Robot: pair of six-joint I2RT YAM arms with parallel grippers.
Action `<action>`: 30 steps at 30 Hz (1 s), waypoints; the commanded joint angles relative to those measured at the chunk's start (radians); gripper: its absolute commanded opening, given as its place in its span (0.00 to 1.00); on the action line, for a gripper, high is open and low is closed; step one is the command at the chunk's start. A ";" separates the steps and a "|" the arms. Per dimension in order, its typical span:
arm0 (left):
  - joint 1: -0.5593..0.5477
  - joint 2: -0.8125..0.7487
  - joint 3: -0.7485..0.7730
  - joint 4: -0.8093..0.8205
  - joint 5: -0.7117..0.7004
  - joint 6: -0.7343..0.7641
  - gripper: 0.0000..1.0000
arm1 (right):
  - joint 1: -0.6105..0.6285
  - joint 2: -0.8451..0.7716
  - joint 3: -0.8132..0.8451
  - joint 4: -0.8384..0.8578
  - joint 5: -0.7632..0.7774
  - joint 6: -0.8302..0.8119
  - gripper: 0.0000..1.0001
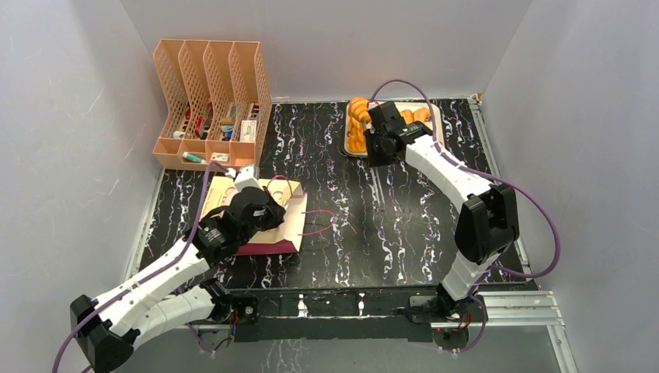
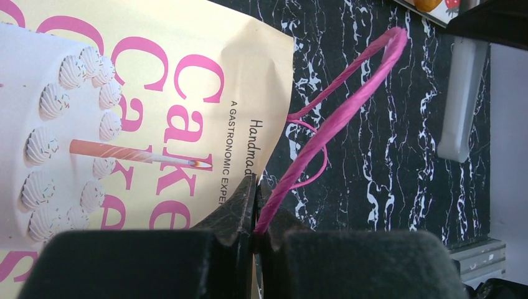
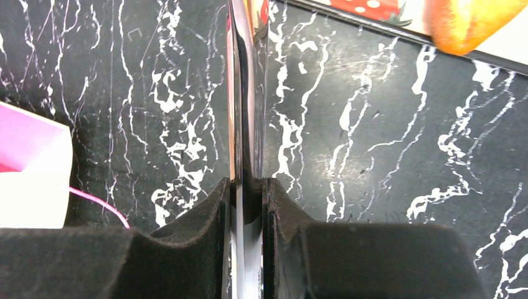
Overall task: Take the fake bread out of the paper bag
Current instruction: Pick up the fake bread from the center of the board, then place the fake bread in the container.
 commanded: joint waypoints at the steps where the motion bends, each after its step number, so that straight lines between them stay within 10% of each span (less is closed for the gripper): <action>1: 0.003 0.015 0.024 0.018 0.019 0.033 0.00 | -0.038 -0.063 0.074 0.029 0.051 -0.003 0.00; 22: 0.004 0.110 0.047 0.013 0.102 0.109 0.00 | -0.258 0.050 0.006 0.135 0.000 0.034 0.00; 30: 0.004 0.106 0.022 0.022 0.133 0.097 0.13 | -0.260 0.086 -0.081 0.148 -0.004 0.080 0.25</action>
